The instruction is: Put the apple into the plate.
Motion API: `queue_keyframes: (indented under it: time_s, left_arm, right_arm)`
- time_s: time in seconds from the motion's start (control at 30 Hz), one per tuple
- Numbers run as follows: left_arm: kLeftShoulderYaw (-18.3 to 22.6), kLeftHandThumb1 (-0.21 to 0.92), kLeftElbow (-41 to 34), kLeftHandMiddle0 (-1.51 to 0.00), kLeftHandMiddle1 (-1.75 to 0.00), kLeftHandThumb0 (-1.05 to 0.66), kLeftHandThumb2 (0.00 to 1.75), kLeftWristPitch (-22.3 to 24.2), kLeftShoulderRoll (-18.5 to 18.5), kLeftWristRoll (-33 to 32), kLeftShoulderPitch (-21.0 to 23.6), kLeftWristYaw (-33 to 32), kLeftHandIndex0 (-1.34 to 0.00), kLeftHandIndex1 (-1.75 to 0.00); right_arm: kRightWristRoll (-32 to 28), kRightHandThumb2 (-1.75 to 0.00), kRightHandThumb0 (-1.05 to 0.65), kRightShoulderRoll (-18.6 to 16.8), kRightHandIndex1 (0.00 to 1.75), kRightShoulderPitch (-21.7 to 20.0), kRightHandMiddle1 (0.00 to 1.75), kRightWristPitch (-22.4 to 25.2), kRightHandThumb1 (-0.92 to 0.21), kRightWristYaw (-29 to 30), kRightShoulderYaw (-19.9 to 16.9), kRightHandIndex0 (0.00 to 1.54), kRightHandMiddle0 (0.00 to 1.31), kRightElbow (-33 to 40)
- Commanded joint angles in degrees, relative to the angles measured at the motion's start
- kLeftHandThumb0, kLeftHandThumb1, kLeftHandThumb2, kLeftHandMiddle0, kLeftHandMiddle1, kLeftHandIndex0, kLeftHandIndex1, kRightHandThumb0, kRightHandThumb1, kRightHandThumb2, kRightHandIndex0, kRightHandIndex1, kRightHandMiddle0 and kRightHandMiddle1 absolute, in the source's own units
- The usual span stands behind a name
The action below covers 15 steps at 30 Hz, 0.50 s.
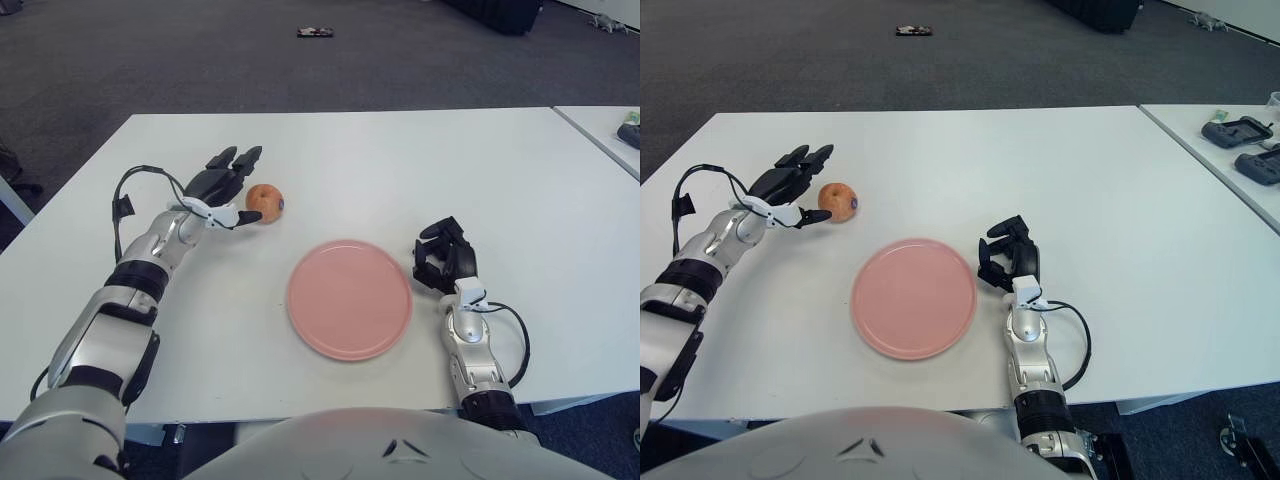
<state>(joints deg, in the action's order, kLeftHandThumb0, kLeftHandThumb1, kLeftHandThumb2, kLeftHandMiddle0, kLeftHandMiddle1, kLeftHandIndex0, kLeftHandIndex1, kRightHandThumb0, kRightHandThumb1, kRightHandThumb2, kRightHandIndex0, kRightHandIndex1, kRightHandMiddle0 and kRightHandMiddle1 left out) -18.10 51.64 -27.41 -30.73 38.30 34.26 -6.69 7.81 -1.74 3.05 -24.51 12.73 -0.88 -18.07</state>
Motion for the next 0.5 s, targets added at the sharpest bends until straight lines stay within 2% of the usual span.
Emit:
queue_keyframes:
  time_s: [0.0, 0.47]
  left_arm:
    - [-1.64, 0.56, 2.26, 0.00, 0.00, -1.05, 0.80, -0.44, 0.31, 0.48, 2.48, 1.38, 0.00, 0.00]
    - [-5.00, 0.56, 9.94, 0.00, 0.00, -1.05, 0.78, 2.68, 4.52, 0.39, 6.40, 3.77, 0.00, 0.00]
  right_arm:
    - [0.15, -1.00, -0.40, -0.02, 1.50, 0.33, 1.75, 0.36, -0.57, 0.34, -0.22, 0.57, 0.41, -0.14]
    - [0.04, -1.00, -0.40, -0.31, 1.48, 1.04, 1.75, 2.00, -0.58, 0.52, -0.35, 0.56, 0.41, 1.22]
